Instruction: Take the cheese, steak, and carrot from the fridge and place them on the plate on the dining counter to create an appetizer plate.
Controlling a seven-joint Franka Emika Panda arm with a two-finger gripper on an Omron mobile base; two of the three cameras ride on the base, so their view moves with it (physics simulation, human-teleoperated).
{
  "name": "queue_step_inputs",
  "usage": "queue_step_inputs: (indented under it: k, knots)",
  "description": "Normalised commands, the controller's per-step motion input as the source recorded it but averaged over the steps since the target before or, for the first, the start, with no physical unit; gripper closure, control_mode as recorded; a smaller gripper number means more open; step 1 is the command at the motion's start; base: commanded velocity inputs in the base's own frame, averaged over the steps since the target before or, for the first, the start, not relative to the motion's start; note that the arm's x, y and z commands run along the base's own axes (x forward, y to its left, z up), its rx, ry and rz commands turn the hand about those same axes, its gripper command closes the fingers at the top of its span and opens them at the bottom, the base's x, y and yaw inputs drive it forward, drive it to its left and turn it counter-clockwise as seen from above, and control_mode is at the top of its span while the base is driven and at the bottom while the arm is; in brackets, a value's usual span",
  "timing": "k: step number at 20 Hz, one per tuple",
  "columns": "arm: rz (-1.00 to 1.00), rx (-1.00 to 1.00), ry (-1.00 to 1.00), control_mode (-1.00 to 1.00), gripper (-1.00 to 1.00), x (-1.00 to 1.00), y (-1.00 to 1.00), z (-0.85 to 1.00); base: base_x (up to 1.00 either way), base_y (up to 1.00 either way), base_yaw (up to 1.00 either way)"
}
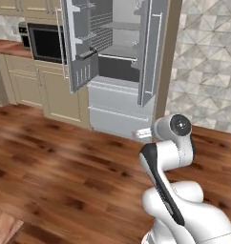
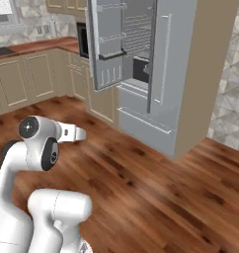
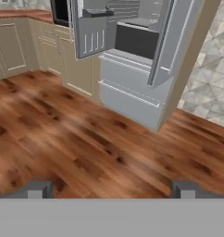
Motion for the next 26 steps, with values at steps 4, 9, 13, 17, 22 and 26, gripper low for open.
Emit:
queue_step_inputs:
  k: [4,9,13,17,22,26]
  knots:
    - [0.0,0.0,0.0,1.0,-1.0,0.0,0.0,0.0,1.0,-0.07,-0.06]
    - [0.0,0.0,0.0,1.0,-1.0,0.0,0.0,0.0,1.0,0.3,-0.11]
    - [0.0,0.0,0.0,1.0,-1.0,0.0,0.0,0.0,1.0,0.61,-0.15]
    - [0.0,0.0,0.0,1.0,-1.0,0.0,0.0,0.0,0.92,0.35,-0.22]
    - [0.0,0.0,0.0,1.0,-1.0,0.0,0.0,0.0,0.7,0.0,-0.34]
    - [0.0,0.0,0.0,1.0,-1.0,0.0,0.0,0.0,0.71,0.07,-0.35]
